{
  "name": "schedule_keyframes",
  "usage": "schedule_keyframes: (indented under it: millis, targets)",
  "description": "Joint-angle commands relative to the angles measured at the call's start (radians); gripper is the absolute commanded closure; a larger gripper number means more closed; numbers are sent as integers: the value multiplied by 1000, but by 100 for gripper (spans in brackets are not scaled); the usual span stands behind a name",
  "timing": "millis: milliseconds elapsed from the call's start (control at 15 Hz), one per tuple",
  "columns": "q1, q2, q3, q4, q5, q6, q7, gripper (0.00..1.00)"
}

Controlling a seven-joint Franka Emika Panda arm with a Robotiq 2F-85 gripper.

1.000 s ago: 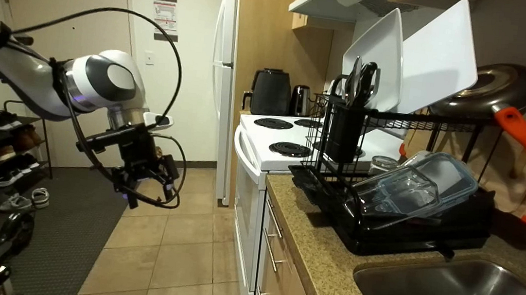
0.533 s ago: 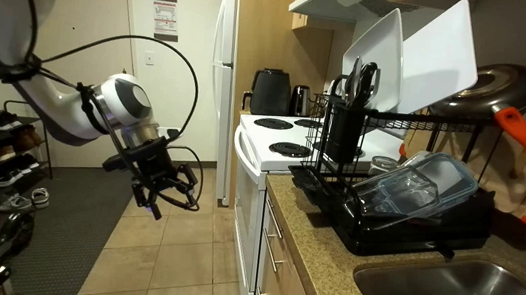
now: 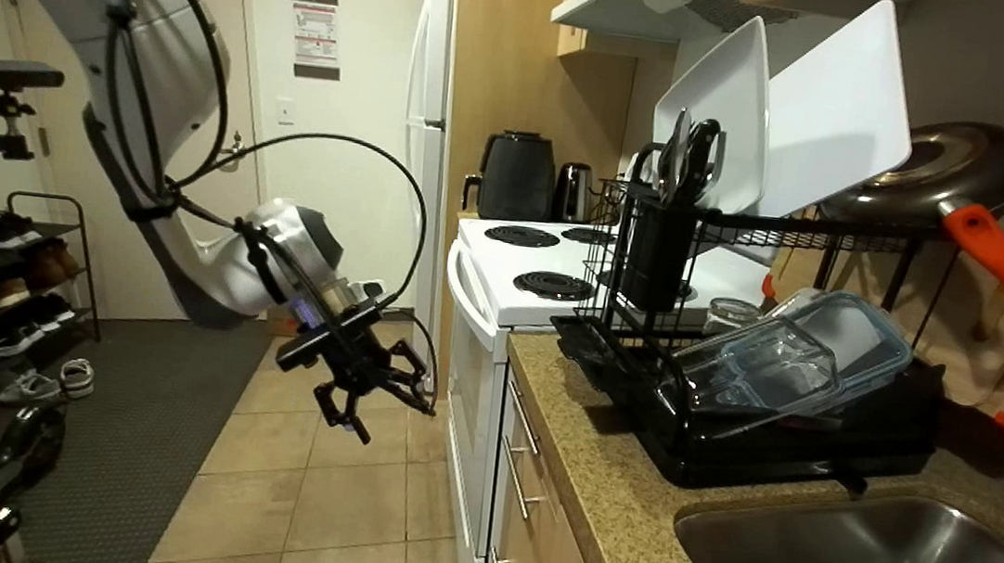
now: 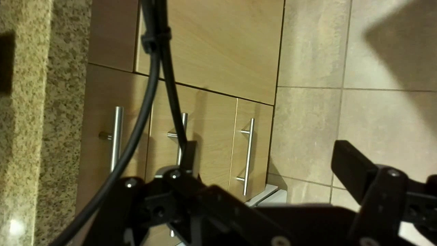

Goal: Open the second kitchen cabinet drawer to the right

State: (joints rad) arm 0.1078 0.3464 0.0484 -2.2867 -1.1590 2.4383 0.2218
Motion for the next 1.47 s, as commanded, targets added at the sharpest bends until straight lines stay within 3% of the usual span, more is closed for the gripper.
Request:
schedule_keyframes:
  millis: [0, 400, 1200, 1400]
  targets:
    - [6, 130, -18, 100, -115, 40, 52, 0]
    - [9, 274, -16, 219, -255, 43, 101, 0]
    - [0, 292, 2, 236, -218, 17, 67, 0]
    - [28, 326, -9, 245, -272, 9, 123, 0]
